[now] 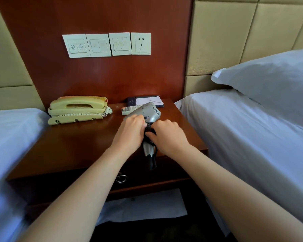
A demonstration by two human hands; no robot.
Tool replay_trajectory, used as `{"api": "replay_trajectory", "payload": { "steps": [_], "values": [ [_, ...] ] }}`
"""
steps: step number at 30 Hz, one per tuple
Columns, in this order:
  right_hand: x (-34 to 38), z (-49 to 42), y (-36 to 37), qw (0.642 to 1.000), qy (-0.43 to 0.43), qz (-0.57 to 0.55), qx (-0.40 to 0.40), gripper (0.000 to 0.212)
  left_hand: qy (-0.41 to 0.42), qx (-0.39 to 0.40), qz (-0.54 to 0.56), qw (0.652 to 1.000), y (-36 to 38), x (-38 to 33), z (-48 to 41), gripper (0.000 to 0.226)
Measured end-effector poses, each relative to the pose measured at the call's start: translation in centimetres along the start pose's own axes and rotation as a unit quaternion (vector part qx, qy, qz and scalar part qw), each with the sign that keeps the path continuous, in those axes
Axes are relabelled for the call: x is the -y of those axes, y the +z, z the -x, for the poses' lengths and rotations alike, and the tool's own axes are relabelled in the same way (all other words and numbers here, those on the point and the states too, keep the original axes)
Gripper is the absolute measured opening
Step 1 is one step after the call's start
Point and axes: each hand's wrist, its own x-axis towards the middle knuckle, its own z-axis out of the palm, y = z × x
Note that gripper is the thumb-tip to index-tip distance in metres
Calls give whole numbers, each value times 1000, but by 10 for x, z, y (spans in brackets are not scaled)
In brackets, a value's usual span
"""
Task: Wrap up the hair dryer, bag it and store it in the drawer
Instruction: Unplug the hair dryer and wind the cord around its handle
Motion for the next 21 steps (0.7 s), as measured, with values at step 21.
{"api": "replay_trajectory", "payload": {
  "steps": [21],
  "values": [
    [-4,-17,20,995,73,-64,29,29,-174,-12,235,956,4,13,4,22]
  ]
}}
